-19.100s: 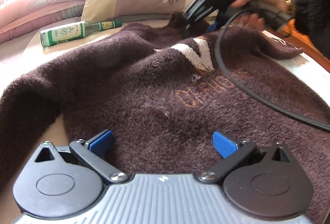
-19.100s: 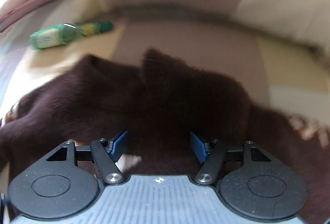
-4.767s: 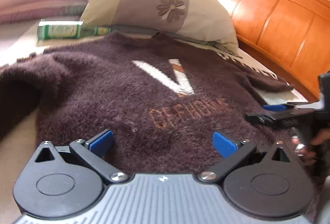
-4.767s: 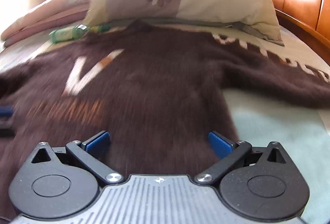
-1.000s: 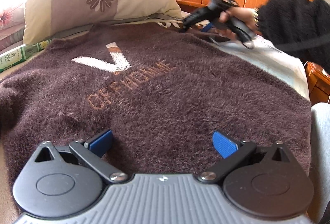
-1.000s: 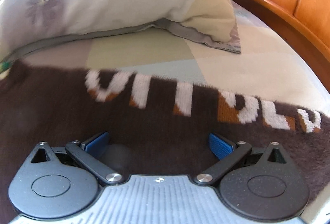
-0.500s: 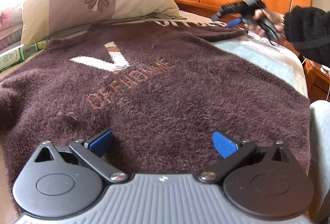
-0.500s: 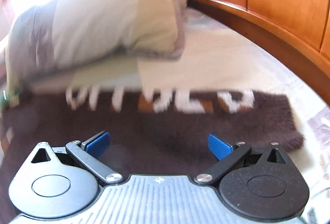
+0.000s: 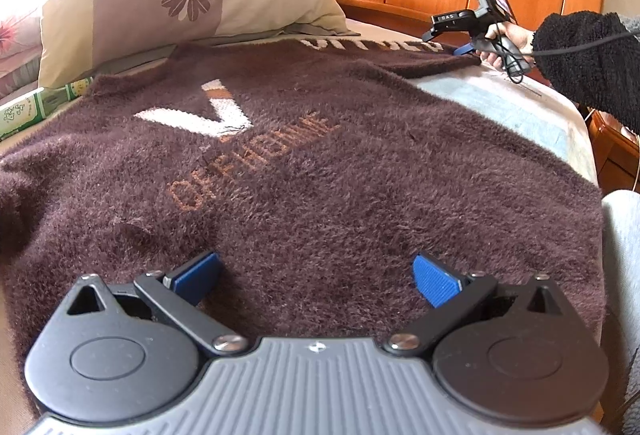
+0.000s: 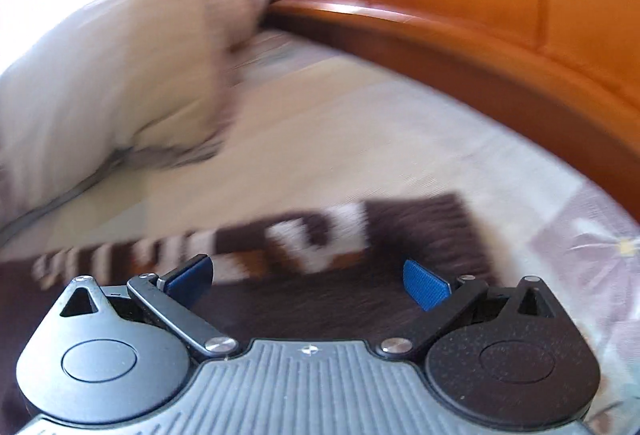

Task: Fold clothes
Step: 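Lift the right gripper off the sleeve and move it away, then move the right gripper over the sweater front toward the left gripper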

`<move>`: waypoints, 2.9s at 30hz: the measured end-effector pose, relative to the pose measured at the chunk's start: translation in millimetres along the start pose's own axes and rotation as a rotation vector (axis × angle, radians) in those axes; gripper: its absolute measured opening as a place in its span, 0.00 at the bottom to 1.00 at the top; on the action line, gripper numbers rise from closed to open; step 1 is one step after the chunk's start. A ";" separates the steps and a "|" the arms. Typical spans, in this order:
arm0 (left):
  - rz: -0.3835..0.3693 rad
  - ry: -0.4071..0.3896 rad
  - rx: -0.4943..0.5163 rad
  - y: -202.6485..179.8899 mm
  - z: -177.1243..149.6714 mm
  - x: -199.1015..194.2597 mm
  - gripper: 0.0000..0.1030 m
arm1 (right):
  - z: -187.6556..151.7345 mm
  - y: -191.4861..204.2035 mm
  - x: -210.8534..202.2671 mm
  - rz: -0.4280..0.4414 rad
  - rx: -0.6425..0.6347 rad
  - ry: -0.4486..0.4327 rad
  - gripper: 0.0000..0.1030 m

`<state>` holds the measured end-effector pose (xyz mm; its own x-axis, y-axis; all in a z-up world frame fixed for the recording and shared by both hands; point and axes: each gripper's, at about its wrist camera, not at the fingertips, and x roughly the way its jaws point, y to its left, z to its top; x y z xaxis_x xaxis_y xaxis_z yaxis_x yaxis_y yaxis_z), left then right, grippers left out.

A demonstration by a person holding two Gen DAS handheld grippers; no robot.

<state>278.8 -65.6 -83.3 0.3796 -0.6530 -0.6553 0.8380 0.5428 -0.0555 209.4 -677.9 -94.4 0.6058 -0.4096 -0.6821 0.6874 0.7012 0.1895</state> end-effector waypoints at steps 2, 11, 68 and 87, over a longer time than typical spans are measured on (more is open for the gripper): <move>-0.001 -0.001 0.000 0.5 -0.4 -0.4 0.99 | -0.3 9.1 -4.9 -0.068 0.003 -0.011 1.00; 0.002 -0.002 0.004 -0.2 -0.9 -0.9 0.99 | -33.7 6.9 -27.8 0.046 -0.188 0.076 1.00; -0.056 -0.069 -0.156 22.6 6.4 -30.1 0.99 | -92.6 215.3 -41.3 0.304 -0.649 0.141 1.00; 0.011 -0.074 -0.160 24.0 7.8 -34.7 0.99 | -197.2 247.7 -139.8 0.440 -0.644 0.149 1.00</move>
<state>288.8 -34.0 -56.0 0.4212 -0.6802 -0.6000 0.7627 0.6236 -0.1716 216.0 -331.8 -91.4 0.6768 0.0338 -0.7354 0.0026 0.9988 0.0484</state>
